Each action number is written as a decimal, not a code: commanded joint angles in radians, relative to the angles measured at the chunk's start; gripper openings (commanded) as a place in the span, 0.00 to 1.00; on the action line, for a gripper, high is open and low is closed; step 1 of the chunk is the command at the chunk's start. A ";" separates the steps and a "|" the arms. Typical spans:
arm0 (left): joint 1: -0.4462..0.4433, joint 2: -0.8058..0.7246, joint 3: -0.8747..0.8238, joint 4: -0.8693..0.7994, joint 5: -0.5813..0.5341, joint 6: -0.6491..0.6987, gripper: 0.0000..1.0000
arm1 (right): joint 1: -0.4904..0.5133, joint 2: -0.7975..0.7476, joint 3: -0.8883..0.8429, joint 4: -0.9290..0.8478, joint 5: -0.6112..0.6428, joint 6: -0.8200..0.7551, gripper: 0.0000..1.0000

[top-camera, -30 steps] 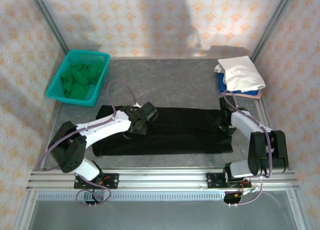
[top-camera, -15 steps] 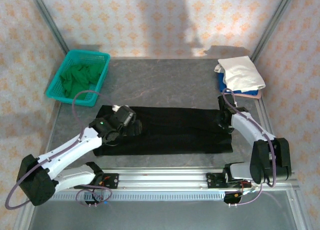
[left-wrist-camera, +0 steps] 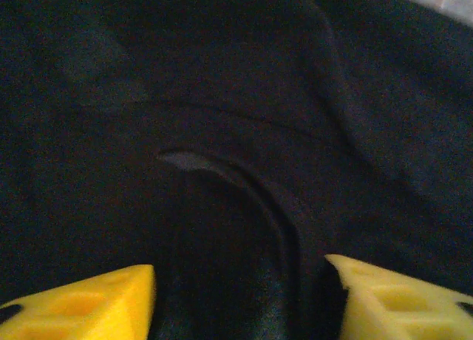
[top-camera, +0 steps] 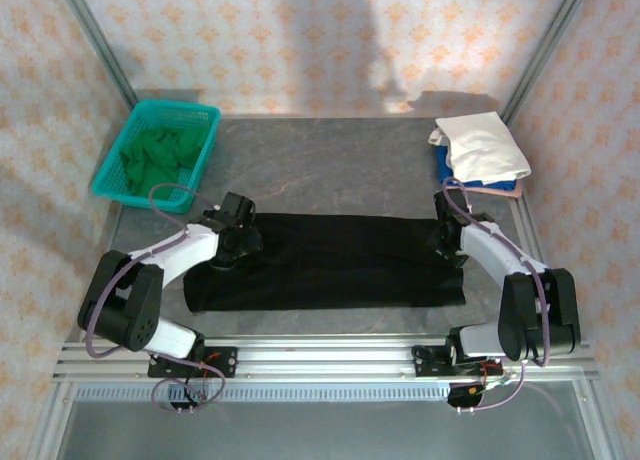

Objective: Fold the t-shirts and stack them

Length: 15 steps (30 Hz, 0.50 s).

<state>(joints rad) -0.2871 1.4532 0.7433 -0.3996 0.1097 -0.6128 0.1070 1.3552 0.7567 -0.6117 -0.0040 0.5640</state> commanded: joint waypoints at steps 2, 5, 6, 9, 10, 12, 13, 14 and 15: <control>0.006 -0.068 -0.007 0.027 0.046 0.004 0.27 | 0.003 -0.007 0.000 -0.015 0.029 -0.011 0.46; 0.000 -0.141 -0.021 -0.027 0.037 0.007 0.12 | 0.003 -0.012 0.001 -0.019 0.036 -0.011 0.46; -0.007 -0.166 -0.028 -0.046 0.027 0.007 0.07 | 0.003 -0.013 0.002 -0.020 0.038 -0.012 0.46; -0.086 -0.227 -0.042 -0.098 -0.064 -0.032 0.00 | 0.003 -0.012 0.004 -0.020 0.041 -0.010 0.46; -0.131 -0.236 -0.044 -0.108 -0.087 -0.045 0.00 | 0.003 -0.010 0.005 -0.019 0.043 -0.011 0.46; -0.206 -0.241 -0.040 -0.141 -0.123 -0.082 0.00 | 0.003 -0.007 0.009 -0.023 0.042 -0.013 0.46; -0.235 -0.245 -0.041 -0.159 -0.145 -0.106 0.00 | 0.003 -0.005 0.010 -0.025 0.041 -0.013 0.46; -0.259 -0.254 -0.046 -0.170 -0.166 -0.128 0.00 | 0.003 -0.004 0.011 -0.024 0.039 -0.013 0.46; -0.280 -0.267 -0.054 -0.183 -0.190 -0.152 0.00 | 0.003 -0.005 0.010 -0.024 0.036 -0.015 0.46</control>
<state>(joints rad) -0.5198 1.2152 0.7147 -0.4839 0.0422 -0.6765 0.1070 1.3552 0.7567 -0.6125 0.0002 0.5636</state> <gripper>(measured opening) 0.046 0.457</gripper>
